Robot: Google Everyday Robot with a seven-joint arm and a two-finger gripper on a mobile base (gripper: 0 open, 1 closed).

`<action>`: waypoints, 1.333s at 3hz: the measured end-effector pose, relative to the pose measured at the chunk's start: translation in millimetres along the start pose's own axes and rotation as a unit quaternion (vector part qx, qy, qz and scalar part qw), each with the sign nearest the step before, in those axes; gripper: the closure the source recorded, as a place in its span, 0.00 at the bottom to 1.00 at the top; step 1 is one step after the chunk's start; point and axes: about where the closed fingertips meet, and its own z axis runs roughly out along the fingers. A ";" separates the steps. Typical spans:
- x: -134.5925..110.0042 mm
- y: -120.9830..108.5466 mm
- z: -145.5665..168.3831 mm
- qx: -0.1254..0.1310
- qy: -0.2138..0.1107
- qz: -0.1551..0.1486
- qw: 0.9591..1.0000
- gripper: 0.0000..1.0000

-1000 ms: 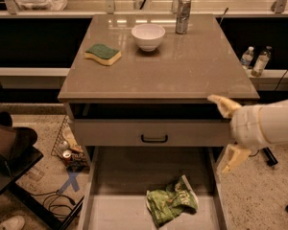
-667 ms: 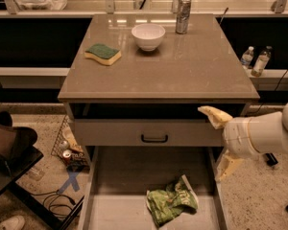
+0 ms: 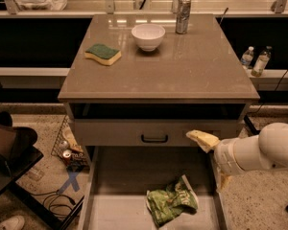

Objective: Pick green jalapeno chip bag from middle drawer and place on counter

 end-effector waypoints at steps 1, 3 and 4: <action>-1.0 0.0 1.4 -0.002 0.000 -0.001 1.000 0.00; -22.4 39.8 79.4 -0.088 0.022 -0.017 0.996 0.00; -40.4 71.5 148.2 -0.137 0.019 -0.022 0.990 0.00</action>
Offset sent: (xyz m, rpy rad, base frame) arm -0.0145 0.0464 -0.0890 -0.2173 0.0971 0.0341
